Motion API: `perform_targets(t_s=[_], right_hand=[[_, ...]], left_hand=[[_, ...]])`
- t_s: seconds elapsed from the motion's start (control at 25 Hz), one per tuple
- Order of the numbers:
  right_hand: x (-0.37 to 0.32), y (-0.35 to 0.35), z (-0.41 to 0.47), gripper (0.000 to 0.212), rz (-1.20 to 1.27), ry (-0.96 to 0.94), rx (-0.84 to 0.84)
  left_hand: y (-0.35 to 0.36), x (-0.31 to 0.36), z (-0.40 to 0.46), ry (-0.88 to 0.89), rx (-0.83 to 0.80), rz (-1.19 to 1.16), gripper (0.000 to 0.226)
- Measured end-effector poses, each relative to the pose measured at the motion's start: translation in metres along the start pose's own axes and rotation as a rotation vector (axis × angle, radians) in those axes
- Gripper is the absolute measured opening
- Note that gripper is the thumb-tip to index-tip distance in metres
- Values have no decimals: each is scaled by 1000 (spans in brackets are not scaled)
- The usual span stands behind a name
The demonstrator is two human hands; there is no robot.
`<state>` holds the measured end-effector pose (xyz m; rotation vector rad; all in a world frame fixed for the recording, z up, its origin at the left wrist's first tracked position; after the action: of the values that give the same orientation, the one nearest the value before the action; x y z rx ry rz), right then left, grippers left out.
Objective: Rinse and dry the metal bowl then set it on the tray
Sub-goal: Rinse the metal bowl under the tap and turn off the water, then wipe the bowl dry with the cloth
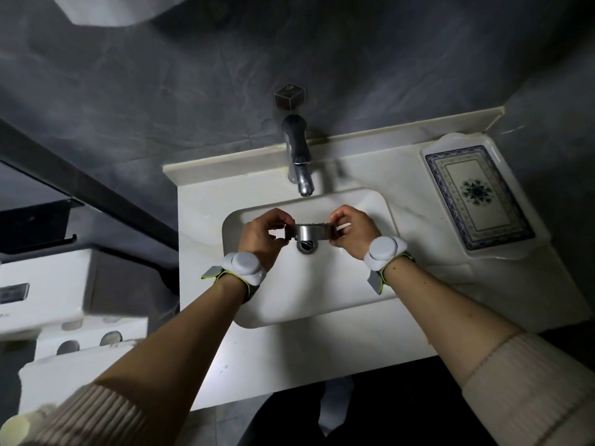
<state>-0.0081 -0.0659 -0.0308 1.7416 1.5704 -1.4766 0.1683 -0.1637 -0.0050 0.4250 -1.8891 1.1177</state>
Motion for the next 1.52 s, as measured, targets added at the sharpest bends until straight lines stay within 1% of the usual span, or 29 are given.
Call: perform_targets(t_s=[0.12, 0.24, 0.36, 0.48, 0.6, 0.64, 0.68, 0.76, 0.84, 0.92, 1.0, 1.12, 1.2, 1.24, 1.32, 1.44, 1.52], right_hand=[[3, 1, -5, 35, -2, 14, 20], [4, 0, -5, 33, -2, 14, 30], [9, -1, -5, 33, 5, 28, 25], [23, -6, -6, 33, 48, 93, 12], [42, -8, -12, 29, 213, 223, 13], [47, -10, -15, 29, 212, 245, 25], [52, -14, -19, 28, 194, 262, 38], [63, -28, -29, 22, 168, 291, 92], [77, -45, -40, 15, 152, 317, 138], [91, -61, -50, 12, 121, 331, 170], [104, -84, -59, 11, 33, 317, 228], [125, -134, -89, 5, -201, 292, 405], [143, -159, -114, 4, -258, 313, 497], [153, -167, -126, 9, -269, 336, 520], [167, -171, -140, 28, -333, 384, 512], [176, -163, -143, 54, -480, 428, 436], [180, -158, -141, 60, -553, 441, 402]], left_hand=[[-1, 2, -2, 31, -14, 5, 37], [1, 2, -5, 22, -42, -61, 38], [6, -4, -7, 7, -102, -73, 38], [18, -16, -9, -100, -207, -138, 35], [27, -29, -12, -224, -219, -220, 26], [31, -35, -14, -281, -216, -256, 23], [35, -41, -18, -338, -216, -285, 25], [48, -47, -23, -437, -222, -338, 31], [64, -44, -27, -482, -227, -393, 29], [80, -35, -29, -488, -238, -414, 27], [96, -27, -30, -478, -261, -418, 26], [126, -10, -33, -466, -334, -430, 23], [144, 2, -34, -452, -381, -423, 27], [152, 7, -34, -448, -405, -431, 32], [167, 18, -38, -453, -451, -452, 39], [185, 32, -42, -437, -512, -449, 42], [189, 36, -43, -449, -521, -473, 41]])
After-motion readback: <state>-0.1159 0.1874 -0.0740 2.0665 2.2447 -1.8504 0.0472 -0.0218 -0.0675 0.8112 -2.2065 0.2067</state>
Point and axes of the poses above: each hand's wrist, its own z-axis towards the middle knuckle, its own y-axis out of the palm, x = y × z, the point moved 10 cm from there along z, towards the middle knuckle, and after that the axes turned 3 degrees about z, right-handed, at the moved point
